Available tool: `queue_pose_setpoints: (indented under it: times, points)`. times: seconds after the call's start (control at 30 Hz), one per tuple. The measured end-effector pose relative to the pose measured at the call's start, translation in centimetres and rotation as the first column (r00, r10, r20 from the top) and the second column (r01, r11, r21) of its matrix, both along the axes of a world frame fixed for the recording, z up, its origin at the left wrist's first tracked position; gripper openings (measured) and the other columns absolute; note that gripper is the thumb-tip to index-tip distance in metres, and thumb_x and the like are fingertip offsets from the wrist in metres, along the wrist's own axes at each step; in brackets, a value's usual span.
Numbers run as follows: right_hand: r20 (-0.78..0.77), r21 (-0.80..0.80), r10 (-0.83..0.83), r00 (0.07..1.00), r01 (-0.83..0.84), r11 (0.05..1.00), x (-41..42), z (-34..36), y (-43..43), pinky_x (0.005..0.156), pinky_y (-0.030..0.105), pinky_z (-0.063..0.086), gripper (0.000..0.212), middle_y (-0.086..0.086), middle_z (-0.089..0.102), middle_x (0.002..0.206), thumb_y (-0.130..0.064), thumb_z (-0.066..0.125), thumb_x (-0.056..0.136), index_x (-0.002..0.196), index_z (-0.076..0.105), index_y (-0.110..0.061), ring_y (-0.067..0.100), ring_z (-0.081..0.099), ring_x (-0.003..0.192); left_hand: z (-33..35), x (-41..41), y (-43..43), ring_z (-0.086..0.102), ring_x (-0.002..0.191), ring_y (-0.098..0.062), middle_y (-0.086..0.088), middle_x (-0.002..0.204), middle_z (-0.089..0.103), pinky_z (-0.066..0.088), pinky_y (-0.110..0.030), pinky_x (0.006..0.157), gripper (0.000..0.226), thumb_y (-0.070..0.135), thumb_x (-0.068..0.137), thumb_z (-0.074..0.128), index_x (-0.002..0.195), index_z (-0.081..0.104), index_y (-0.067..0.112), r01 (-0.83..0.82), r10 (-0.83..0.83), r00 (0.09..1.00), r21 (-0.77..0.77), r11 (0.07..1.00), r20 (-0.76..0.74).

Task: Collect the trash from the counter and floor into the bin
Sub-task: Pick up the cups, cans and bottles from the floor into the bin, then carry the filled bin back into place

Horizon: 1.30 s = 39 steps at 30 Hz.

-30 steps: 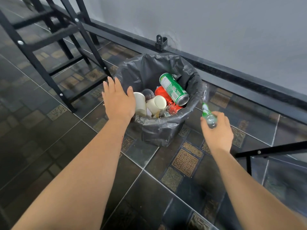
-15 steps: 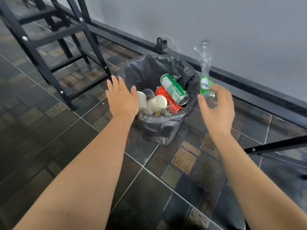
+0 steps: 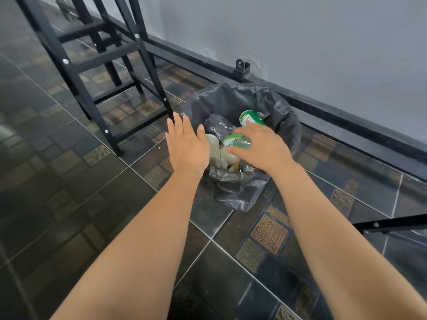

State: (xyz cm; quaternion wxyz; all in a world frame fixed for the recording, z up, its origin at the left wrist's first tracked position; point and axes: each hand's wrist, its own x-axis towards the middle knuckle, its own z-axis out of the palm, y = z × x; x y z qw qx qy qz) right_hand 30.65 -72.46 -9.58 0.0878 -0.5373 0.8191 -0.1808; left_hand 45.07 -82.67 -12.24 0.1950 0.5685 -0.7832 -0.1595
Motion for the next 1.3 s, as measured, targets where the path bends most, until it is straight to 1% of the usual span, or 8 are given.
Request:
queue_pose_setpoints:
  times: [0.13, 0.3, 0.43, 0.63, 0.77, 0.93, 1.07, 1.3]
  points:
    - [-0.028, -0.207, -0.115, 0.993, 0.107, 0.973, -1.5, 0.2, -0.3, 0.113, 0.038, 0.03, 0.049, 0.008, 0.043, 0.151, -0.049, 0.051, 0.095, 0.136, 0.055, -0.023, 0.026, 0.036, 0.141, 0.0, 0.1, 0.0, -0.002, 0.154, -0.023, -0.007, 0.167, 0.005, 0.005, -0.042, 0.124, 0.06, 0.038, 0.107, 0.024, 0.158, 0.016, 0.01, 0.009, -0.008, 0.999, 0.015, 1.0, -0.032]
    - [-0.059, -0.122, -0.312, 0.948, 0.303, 0.945, -5.7, -0.4, 0.5, 0.119, 0.045, 0.019, 0.061, 0.013, 0.019, 0.161, -0.051, 0.046, 0.097, 0.149, 0.036, -0.022, 0.03, 0.015, 0.149, 0.1, 0.0, -0.1, 0.0, 0.154, -0.023, -0.006, 0.167, 0.006, 0.006, -0.041, 0.124, 0.058, 0.035, 0.107, 0.029, 0.158, 0.018, 0.01, 0.004, -0.003, 0.998, 0.021, 1.0, -0.066]
    - [0.174, 0.014, -0.351, 0.92, 0.354, 0.935, -7.9, -1.1, 0.9, 0.115, 0.046, 0.022, 0.065, 0.008, 0.008, 0.164, -0.053, 0.048, 0.095, 0.153, 0.025, -0.033, 0.028, 0.015, 0.149, 0.2, -0.2, -0.2, 0.0, 0.154, -0.02, -0.003, 0.168, 0.001, 0.017, -0.041, 0.123, 0.059, 0.033, 0.106, 0.037, 0.158, 0.019, 0.012, -0.006, 0.015, 0.991, 0.065, 0.998, -0.133]
    - [0.442, -0.097, -0.262, 0.858, 0.336, 0.937, -9.2, -0.9, 0.0, 0.113, 0.03, 0.023, 0.059, -0.007, 0.031, 0.158, -0.037, 0.054, 0.097, 0.151, 0.03, -0.036, 0.016, 0.027, 0.145, 0.8, 0.0, 0.4, 0.022, 0.15, -0.016, 0.004, 0.167, -0.003, 0.038, -0.028, 0.1, 0.059, 0.022, 0.103, 0.046, 0.158, 0.024, 0.023, -0.024, 0.069, 0.956, 0.159, 0.987, -0.285]
    - [0.635, -0.186, -0.193, 0.748, 0.39, 0.902, -9.5, -1.1, -0.4, 0.106, 0.019, 0.022, 0.052, -0.009, 0.037, 0.154, -0.026, 0.055, 0.098, 0.147, 0.04, -0.034, 0.01, 0.032, 0.141, 0.8, 0.1, 0.1, 0.029, 0.147, -0.014, 0.005, 0.162, 0.027, 0.027, -0.028, 0.115, 0.052, 0.014, 0.101, 0.047, 0.149, 0.042, 0.035, 0.0, 0.196, 0.8, 0.326, 0.945, -0.568]
    - [0.785, -0.206, -0.151, 0.601, 0.482, 0.852, -9.5, -1.9, -0.7, 0.115, 0.034, 0.034, 0.043, -0.008, 0.049, 0.145, -0.021, 0.057, 0.096, 0.135, 0.055, -0.038, 0.01, 0.045, 0.133, 0.8, -0.1, 0.1, 0.045, 0.138, -0.023, 0.012, 0.149, 0.047, 0.037, -0.037, 0.115, 0.051, 0.003, 0.1, 0.046, 0.137, 0.058, 0.036, 0.06, 0.354, 0.567, 0.466, 0.883, -0.744]
    - [0.844, -0.185, -0.137, 0.519, 0.52, 0.834, -8.9, -2.2, -0.2, 0.115, 0.037, 0.034, 0.044, -0.01, 0.047, 0.147, -0.017, 0.06, 0.093, 0.129, 0.059, -0.043, 0.011, 0.042, 0.136, 1.3, 0.2, -0.1, 0.043, 0.137, -0.005, 0.014, 0.151, 0.045, 0.032, -0.027, 0.117, 0.051, -0.001, 0.102, 0.041, 0.14, 0.057, 0.029, 0.107, 0.376, 0.52, 0.495, 0.862, -0.767]
    - [0.887, -0.08, -0.233, 0.399, 0.629, 0.774, -4.2, 6.6, 2.0, 0.112, 0.029, 0.034, 0.047, -0.013, 0.045, 0.148, -0.015, 0.059, 0.095, 0.135, 0.054, -0.04, 0.007, 0.04, 0.135, 11.0, 2.7, 0.1, 0.041, 0.136, 0.001, 0.014, 0.151, 0.045, 0.031, -0.018, 0.112, 0.046, 0.008, 0.103, 0.045, 0.143, 0.053, 0.03, 0.152, 0.379, 0.552, 0.537, 0.83, -0.743]
